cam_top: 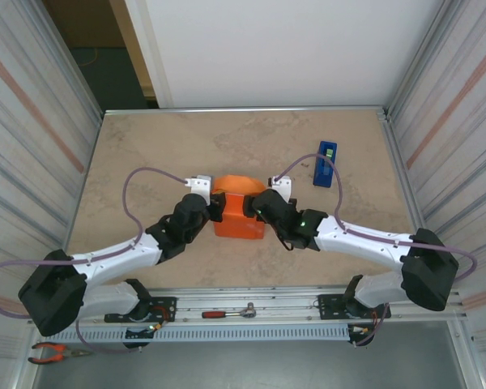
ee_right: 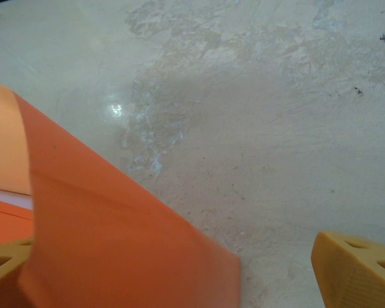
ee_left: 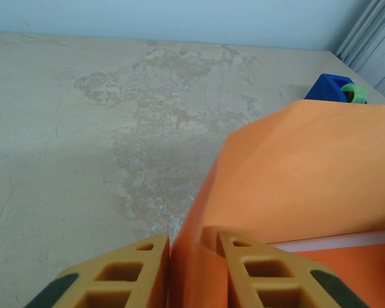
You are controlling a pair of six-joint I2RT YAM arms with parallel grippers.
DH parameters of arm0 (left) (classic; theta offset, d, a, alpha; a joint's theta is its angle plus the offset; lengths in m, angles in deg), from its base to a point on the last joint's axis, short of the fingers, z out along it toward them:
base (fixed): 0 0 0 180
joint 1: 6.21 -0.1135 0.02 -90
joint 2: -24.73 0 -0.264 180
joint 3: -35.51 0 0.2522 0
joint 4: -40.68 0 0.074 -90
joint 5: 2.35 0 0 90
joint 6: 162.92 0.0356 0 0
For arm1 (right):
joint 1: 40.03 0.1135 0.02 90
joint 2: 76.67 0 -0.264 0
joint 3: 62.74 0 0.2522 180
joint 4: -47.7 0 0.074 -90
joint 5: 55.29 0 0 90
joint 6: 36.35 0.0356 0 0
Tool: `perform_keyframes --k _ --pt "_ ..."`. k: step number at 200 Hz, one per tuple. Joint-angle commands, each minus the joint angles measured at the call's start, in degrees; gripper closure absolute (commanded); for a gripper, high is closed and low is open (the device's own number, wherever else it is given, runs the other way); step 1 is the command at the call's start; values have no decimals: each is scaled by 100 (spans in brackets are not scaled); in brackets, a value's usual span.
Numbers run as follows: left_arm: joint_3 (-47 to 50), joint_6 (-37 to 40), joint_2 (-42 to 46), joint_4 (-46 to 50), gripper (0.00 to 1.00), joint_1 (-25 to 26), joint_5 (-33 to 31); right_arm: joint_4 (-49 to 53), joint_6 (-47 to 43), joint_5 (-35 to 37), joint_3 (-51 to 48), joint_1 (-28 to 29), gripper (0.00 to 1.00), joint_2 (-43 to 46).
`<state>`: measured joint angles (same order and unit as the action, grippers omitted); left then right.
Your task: Wrap the gift box in paper
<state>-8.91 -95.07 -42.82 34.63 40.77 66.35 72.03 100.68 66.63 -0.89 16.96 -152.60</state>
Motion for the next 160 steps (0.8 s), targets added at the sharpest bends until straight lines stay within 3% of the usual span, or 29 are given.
perform_keyframes --k 1,45,105,160 --pt "15 79 3 101 76 100 -49 413 -339 198 112 31 8 62" --pt "25 -27 -9 118 82 194 -167 357 -679 191 327 18 7 84" --pt "-165 -432 -82 494 86 481 -733 327 -376 -73 225 3 0 712" --pt "-210 -681 -150 676 86 546 -944 635 246 773 27 539 1 584"
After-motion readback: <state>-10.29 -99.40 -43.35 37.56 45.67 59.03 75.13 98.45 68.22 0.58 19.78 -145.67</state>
